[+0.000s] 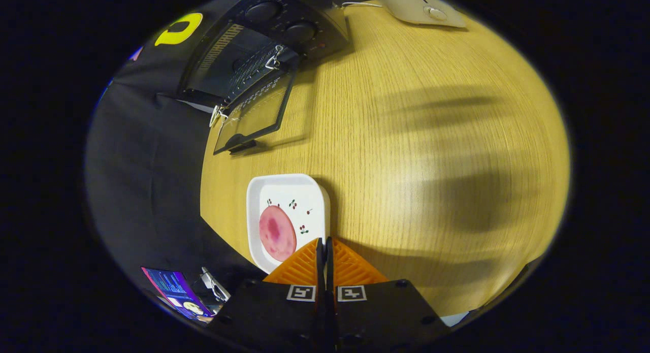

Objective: Open the toaster oven, put the food inside, and close the toaster oven door.

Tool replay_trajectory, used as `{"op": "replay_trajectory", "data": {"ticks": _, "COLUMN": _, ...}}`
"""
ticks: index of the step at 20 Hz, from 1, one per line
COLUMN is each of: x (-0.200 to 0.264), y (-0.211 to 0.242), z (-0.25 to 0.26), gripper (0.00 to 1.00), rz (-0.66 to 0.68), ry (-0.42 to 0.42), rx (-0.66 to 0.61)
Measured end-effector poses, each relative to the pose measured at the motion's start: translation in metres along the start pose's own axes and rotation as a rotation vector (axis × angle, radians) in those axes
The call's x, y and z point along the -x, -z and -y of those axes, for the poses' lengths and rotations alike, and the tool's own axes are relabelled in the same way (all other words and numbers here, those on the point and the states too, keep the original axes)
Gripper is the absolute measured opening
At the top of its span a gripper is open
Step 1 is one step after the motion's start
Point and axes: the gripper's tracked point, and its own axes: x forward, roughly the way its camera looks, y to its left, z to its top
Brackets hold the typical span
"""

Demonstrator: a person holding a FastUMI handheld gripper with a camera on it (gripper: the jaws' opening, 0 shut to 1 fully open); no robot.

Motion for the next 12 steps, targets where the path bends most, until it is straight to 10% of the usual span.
{"op": "replay_trajectory", "data": {"ticks": 12, "x": 0.005, "y": 0.013, "z": -0.057, "gripper": 0.02, "rz": 0.141, "ry": -0.074, "rx": -0.132}}
